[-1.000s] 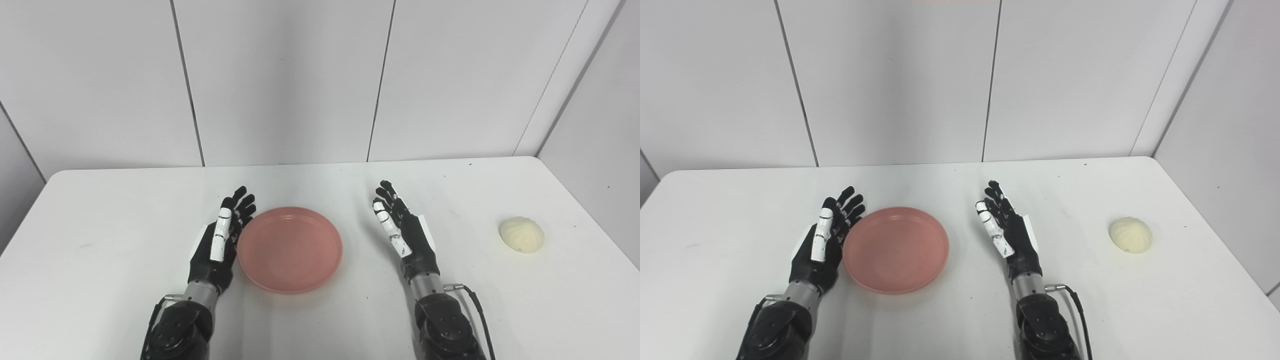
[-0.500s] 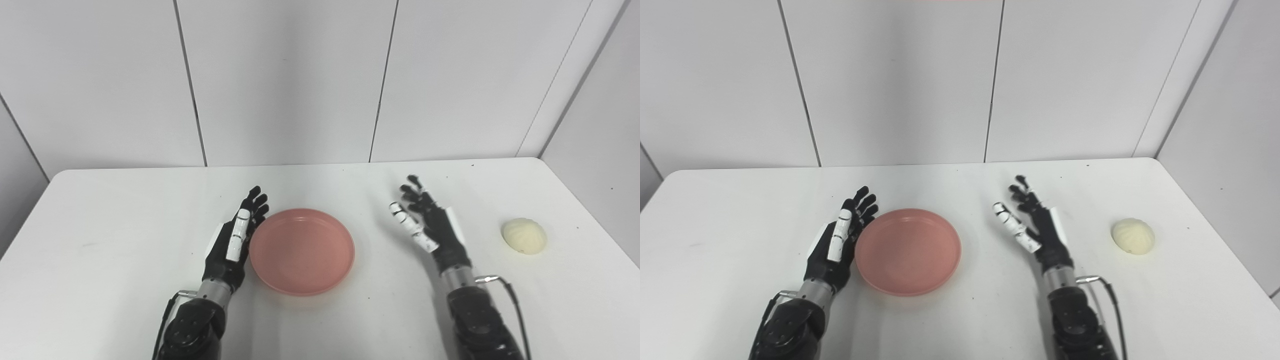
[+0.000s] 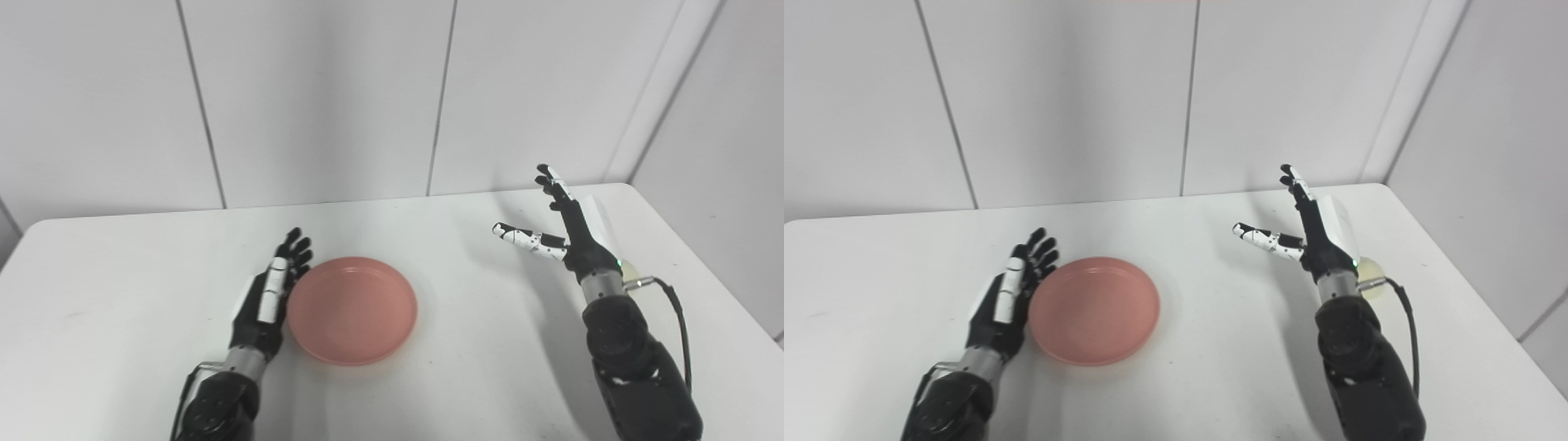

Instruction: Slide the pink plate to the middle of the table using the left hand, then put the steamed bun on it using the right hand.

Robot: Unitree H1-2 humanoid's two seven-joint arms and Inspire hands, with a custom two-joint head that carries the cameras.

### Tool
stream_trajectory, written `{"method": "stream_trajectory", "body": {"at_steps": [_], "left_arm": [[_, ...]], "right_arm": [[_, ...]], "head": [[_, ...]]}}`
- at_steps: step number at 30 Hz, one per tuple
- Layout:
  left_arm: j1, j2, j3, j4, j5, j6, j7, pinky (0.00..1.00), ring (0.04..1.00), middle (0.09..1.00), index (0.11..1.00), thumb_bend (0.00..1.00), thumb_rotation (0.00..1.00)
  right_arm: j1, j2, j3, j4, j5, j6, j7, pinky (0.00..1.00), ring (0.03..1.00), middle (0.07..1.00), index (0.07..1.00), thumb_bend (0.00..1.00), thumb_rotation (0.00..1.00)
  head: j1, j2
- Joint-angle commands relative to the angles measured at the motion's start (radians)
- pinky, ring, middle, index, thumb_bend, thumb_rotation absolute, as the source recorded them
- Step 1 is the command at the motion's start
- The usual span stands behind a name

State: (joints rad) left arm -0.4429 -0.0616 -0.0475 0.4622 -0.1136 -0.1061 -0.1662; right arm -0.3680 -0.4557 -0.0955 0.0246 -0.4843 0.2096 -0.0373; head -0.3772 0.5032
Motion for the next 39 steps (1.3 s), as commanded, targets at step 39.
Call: {"method": "stream_trajectory", "body": {"at_steps": [39], "left_arm": [[0.024, 0.051, 0.021, -0.038, -0.046, 0.053, -0.048, 0.96, 0.953, 0.947, 0.932, 0.54, 1.0]], "right_arm": [[-0.062, -0.083, -0.109, 0.129, -0.581, 0.26, 0.338, 1.0, 0.965, 0.96, 0.945, 0.87, 0.58]], "head": [[-0.107, 0.009]]}}
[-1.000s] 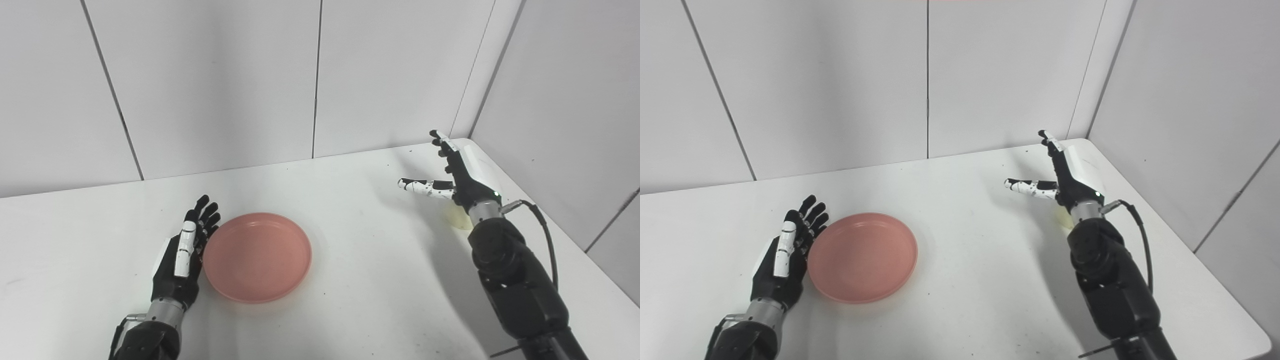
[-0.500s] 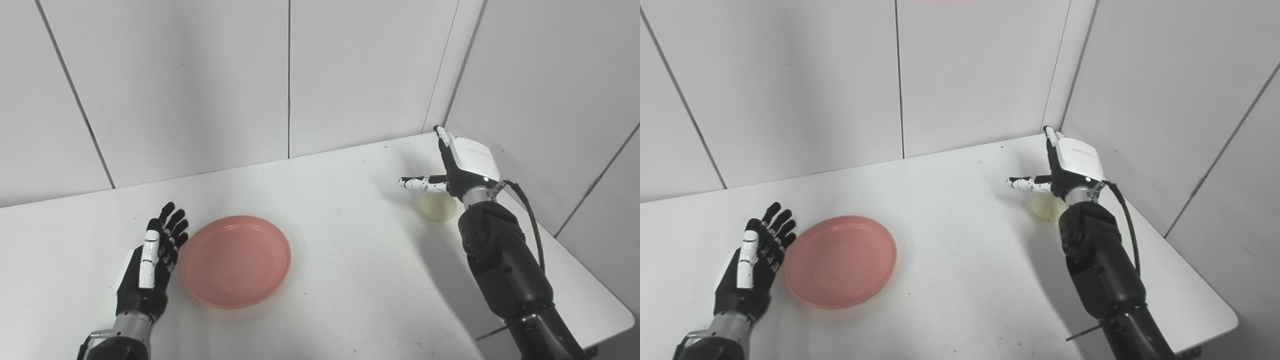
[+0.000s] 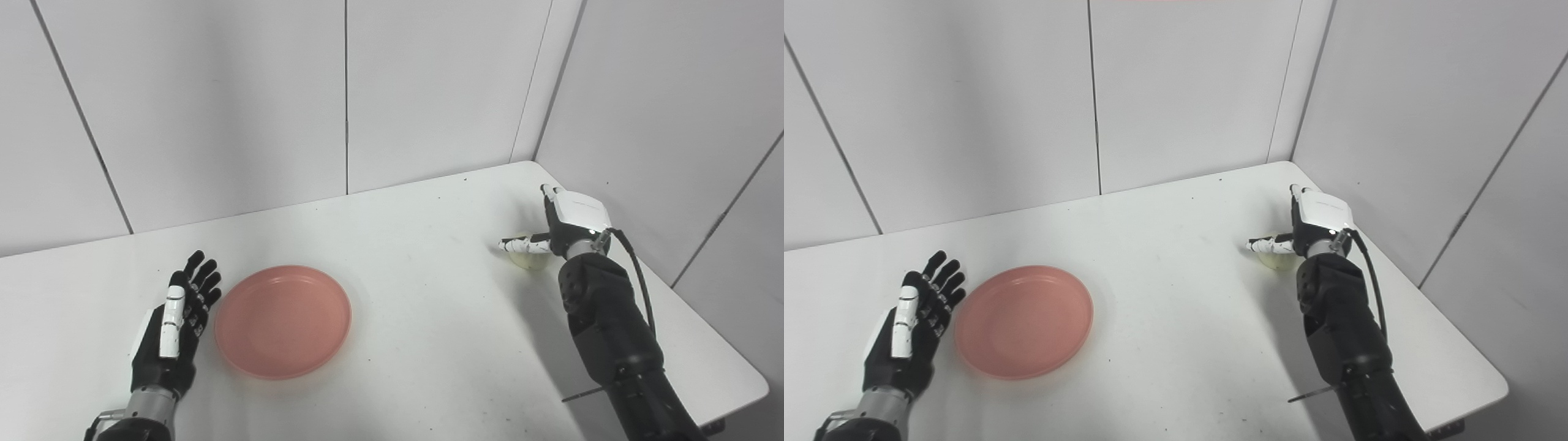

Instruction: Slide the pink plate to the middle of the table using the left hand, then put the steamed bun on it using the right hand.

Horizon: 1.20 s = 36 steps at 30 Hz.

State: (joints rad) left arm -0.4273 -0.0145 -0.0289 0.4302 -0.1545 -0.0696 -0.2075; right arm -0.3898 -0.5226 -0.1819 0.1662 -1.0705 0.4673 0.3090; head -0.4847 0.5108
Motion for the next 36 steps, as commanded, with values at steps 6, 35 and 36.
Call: {"method": "stream_trajectory", "body": {"at_steps": [6, 35, 36], "left_arm": [[0.01, 0.004, 0.001, -0.012, -0.004, 0.026, -0.006, 0.96, 0.952, 0.945, 0.932, 0.54, 1.0], [0.018, -0.007, -0.012, -0.034, 0.006, 0.034, 0.001, 0.97, 0.959, 0.954, 0.94, 0.54, 1.0], [0.019, -0.008, -0.013, -0.037, 0.007, 0.036, 0.003, 0.97, 0.958, 0.954, 0.94, 0.54, 1.0]], "right_arm": [[-0.049, -0.026, -0.012, 0.03, -0.001, 0.002, 0.077, 0.78, 0.927, 0.952, 0.941, 0.9, 0.6], [-0.056, -0.038, -0.046, 0.05, 0.169, 0.002, -0.023, 0.21, 0.275, 0.473, 0.486, 0.53, 0.0], [-0.054, -0.034, -0.048, 0.037, 0.173, 0.002, -0.027, 0.21, 0.277, 0.473, 0.486, 0.53, 0.0]], "head": [[0.006, 0.005], [0.039, 0.019], [0.052, 0.02]]}}
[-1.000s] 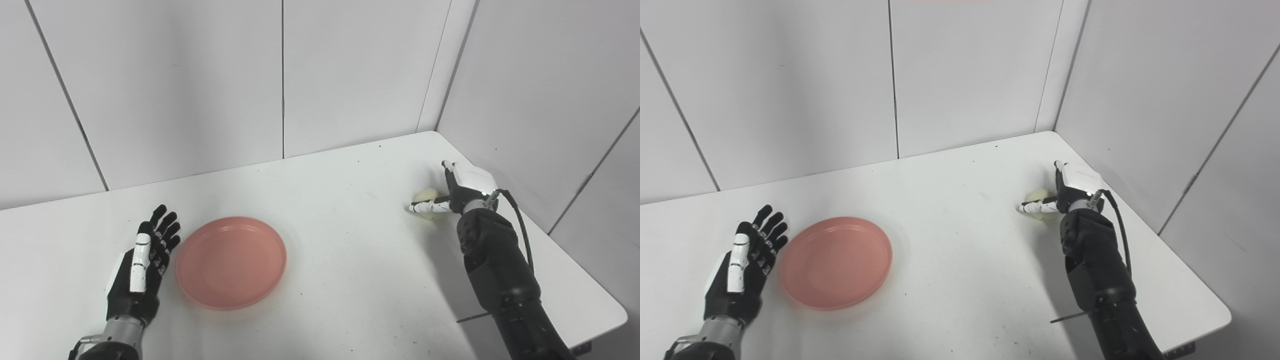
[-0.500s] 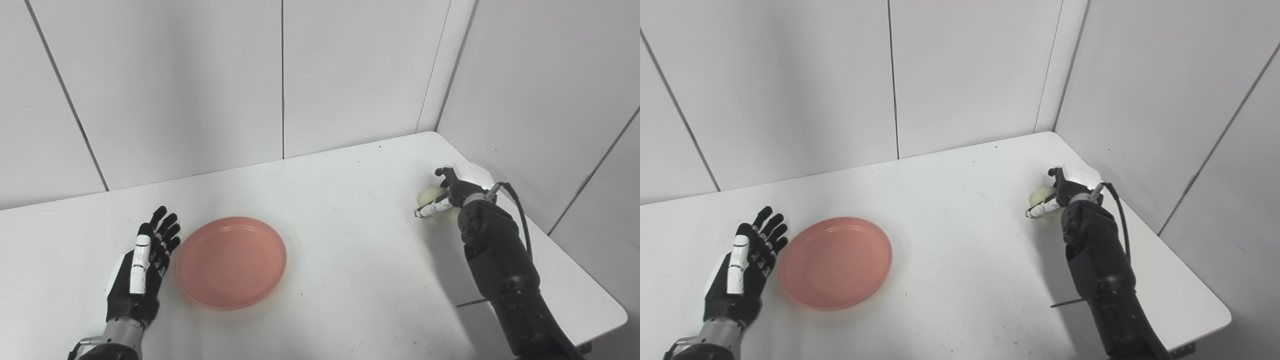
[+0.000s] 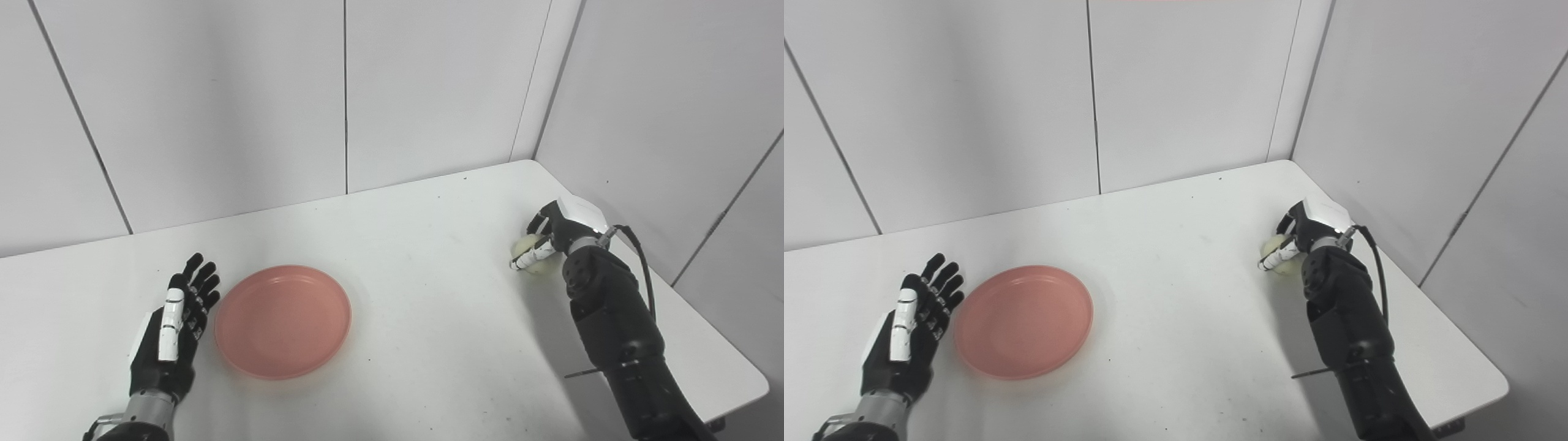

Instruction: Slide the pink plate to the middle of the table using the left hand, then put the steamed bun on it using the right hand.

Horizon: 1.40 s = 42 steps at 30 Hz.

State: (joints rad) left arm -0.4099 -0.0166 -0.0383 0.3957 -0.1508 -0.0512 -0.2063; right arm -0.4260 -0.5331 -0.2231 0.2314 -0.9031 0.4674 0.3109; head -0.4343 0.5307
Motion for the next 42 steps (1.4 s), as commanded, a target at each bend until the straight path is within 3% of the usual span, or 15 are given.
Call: {"method": "stream_trajectory", "body": {"at_steps": [1, 3, 9, 16, 19, 21, 25, 28, 31, 33, 37, 42], "left_arm": [[0.002, -0.008, -0.004, -0.004, 0.003, 0.019, 0.002, 0.97, 0.957, 0.953, 0.94, 0.54, 1.0], [0.004, -0.012, -0.006, -0.009, 0.005, 0.025, 0.004, 0.97, 0.956, 0.952, 0.938, 0.54, 1.0], [0.004, -0.032, -0.021, 0.014, 0.029, 0.006, 0.017, 0.96, 0.95, 0.945, 0.937, 0.52, 1.0], [-0.007, -0.057, -0.044, 0.074, 0.076, -0.05, 0.043, 0.95, 0.945, 0.944, 0.94, 0.54, 1.0], [-0.015, -0.072, -0.049, 0.105, 0.094, -0.076, 0.062, 0.94, 0.941, 0.941, 0.938, 0.55, 1.0], [-0.02, -0.08, -0.051, 0.123, 0.103, -0.088, 0.069, 0.94, 0.94, 0.941, 0.939, 0.55, 1.0], [-0.031, -0.092, -0.055, 0.16, 0.12, -0.118, 0.08, 0.93, 0.936, 0.938, 0.935, 0.56, 1.0], [-0.036, -0.1, -0.057, 0.18, 0.129, -0.137, 0.087, 0.92, 0.931, 0.935, 0.928, 0.57, 1.0], [-0.04, -0.105, -0.061, 0.197, 0.144, -0.148, 0.097, 0.91, 0.926, 0.931, 0.924, 0.57, 1.0], [-0.039, -0.108, -0.063, 0.2, 0.148, -0.147, 0.096, 0.92, 0.928, 0.934, 0.926, 0.57, 1.0], [-0.036, -0.112, -0.066, 0.196, 0.151, -0.147, 0.093, 0.92, 0.926, 0.935, 0.931, 0.56, 1.0], [-0.023, -0.117, -0.068, 0.184, 0.15, -0.148, 0.082, 0.91, 0.924, 0.928, 0.918, 0.55, 1.0]], "right_arm": [[-0.016, -0.02, -0.008, -0.037, 0.008, 0.002, -0.032, 0.26, 0.318, 0.439, 0.512, 0.53, 0.0], [-0.012, -0.02, -0.008, -0.058, 0.034, 0.002, -0.048, 0.3, 0.36, 0.432, 0.527, 0.52, 0.0], [0.0, -0.02, 0.016, -0.134, 0.139, -0.022, -0.116, 0.31, 0.373, 0.417, 0.533, 0.52, 0.0], [0.019, -0.005, 0.056, -0.17, 0.25, -0.176, -0.247, 0.27, 0.35, 0.407, 0.517, 0.52, 0.0], [0.029, 0.014, 0.065, -0.186, 0.307, -0.251, -0.297, 0.31, 0.389, 0.451, 0.51, 0.52, 0.0], [0.035, 0.027, 0.076, -0.19, 0.333, -0.303, -0.329, 0.27, 0.356, 0.44, 0.506, 0.52, 0.0], [0.046, 0.056, 0.108, -0.249, 0.371, -0.323, -0.329, 0.19, 0.287, 0.405, 0.507, 0.52, 0.0], [0.056, 0.06, 0.137, -0.279, 0.378, -0.367, -0.334, 0.23, 0.319, 0.438, 0.506, 0.52, 0.0], [0.066, 0.086, 0.16, -0.331, 0.369, -0.335, -0.328, 0.28, 0.339, 0.431, 0.506, 0.52, 0.0], [0.073, 0.101, 0.169, -0.349, 0.381, -0.356, -0.333, 0.31, 0.366, 0.445, 0.512, 0.52, 0.0], [0.086, 0.121, 0.193, -0.37, 0.383, -0.393, -0.337, 0.26, 0.441, 0.473, 0.496, 0.52, 0.0], [0.103, 0.149, 0.237, -0.394, 0.378, -0.437, -0.337, 0.35, 0.42, 0.521, 0.484, 0.51, 0.0]], "head": [[0.002, 0.0], [0.029, 0.003], [0.166, 0.007], [0.303, 0.012], [0.351, 0.014], [0.369, 0.013], [0.412, 0.013], [0.428, 0.012], [0.446, 0.012], [0.451, 0.012], [0.452, 0.012], [0.433, 0.016]]}}
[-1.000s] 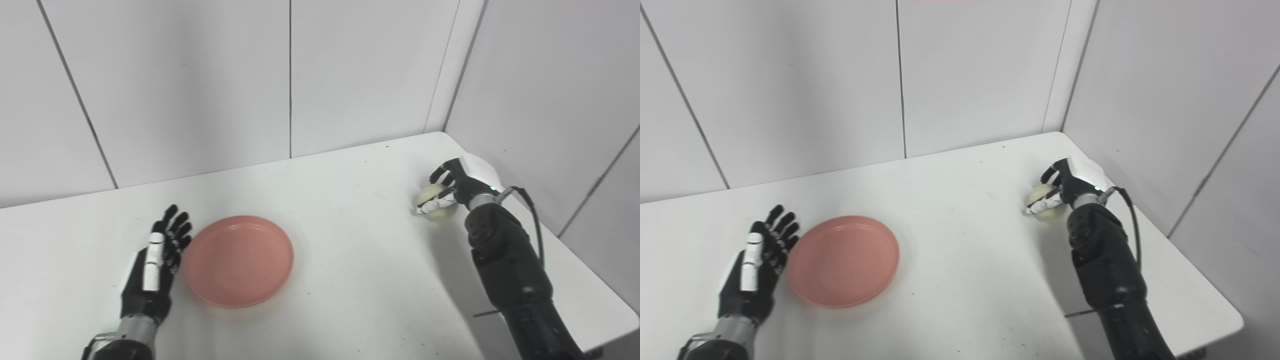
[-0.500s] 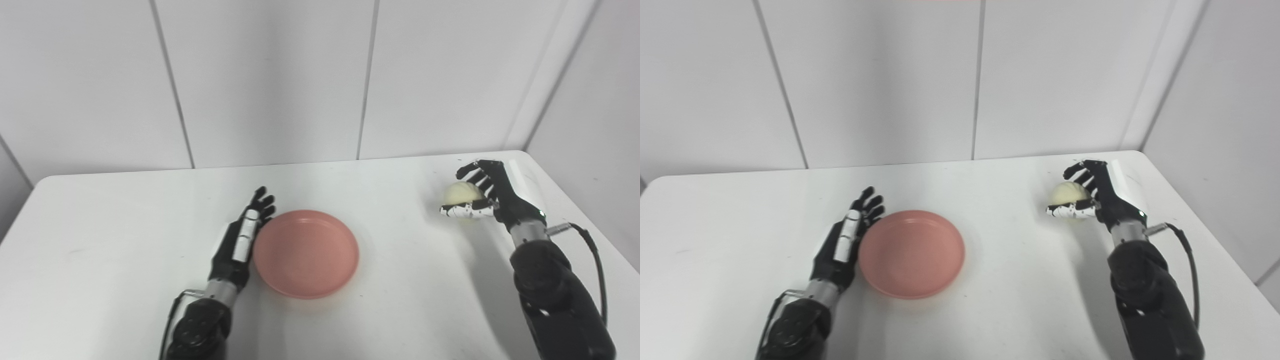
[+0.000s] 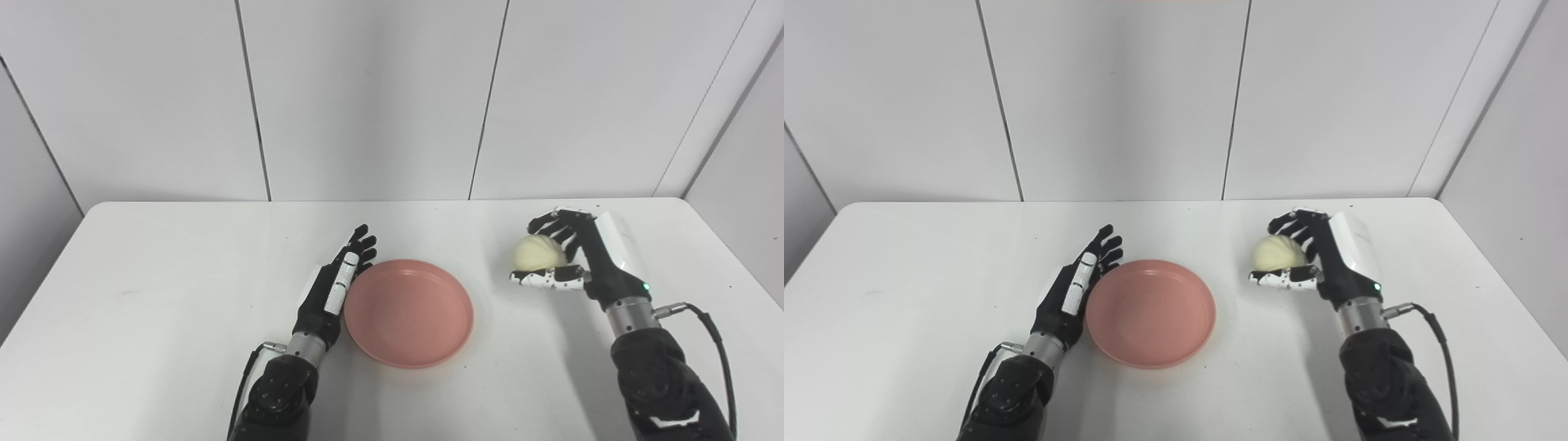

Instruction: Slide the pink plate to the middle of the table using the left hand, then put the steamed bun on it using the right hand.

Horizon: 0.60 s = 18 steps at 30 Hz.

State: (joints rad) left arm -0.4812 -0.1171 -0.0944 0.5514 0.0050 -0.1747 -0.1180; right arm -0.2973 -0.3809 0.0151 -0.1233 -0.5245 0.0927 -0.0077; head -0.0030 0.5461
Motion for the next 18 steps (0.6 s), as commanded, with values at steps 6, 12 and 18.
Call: {"method": "stream_trajectory", "body": {"at_steps": [6, 12, 18], "left_arm": [[0.068, -0.014, -0.021, 0.008, -0.011, -0.023, -0.031, 0.91, 0.922, 0.925, 0.915, 0.55, 1.0], [0.098, -0.012, -0.039, -0.028, -0.005, -0.007, -0.05, 0.9, 0.918, 0.923, 0.916, 0.57, 1.0], [0.117, -0.004, -0.054, -0.053, -0.008, 0.001, -0.063, 0.88, 0.915, 0.923, 0.917, 0.57, 1.0]], "right_arm": [[-0.015, 0.019, 0.049, -0.067, -0.005, -0.085, -0.004, 0.35, 0.408, 0.497, 0.508, 0.51, 0.0], [-0.013, 0.057, 0.105, -0.101, -0.024, -0.056, 0.023, 0.3, 0.374, 0.474, 0.522, 0.51, 0.0], [-0.006, 0.094, 0.137, -0.098, -0.046, -0.046, 0.045, 0.33, 0.392, 0.504, 0.512, 0.51, 0.0]], "head": [[-0.029, 0.003], [-0.062, 0.006], [-0.092, 0.011]]}}
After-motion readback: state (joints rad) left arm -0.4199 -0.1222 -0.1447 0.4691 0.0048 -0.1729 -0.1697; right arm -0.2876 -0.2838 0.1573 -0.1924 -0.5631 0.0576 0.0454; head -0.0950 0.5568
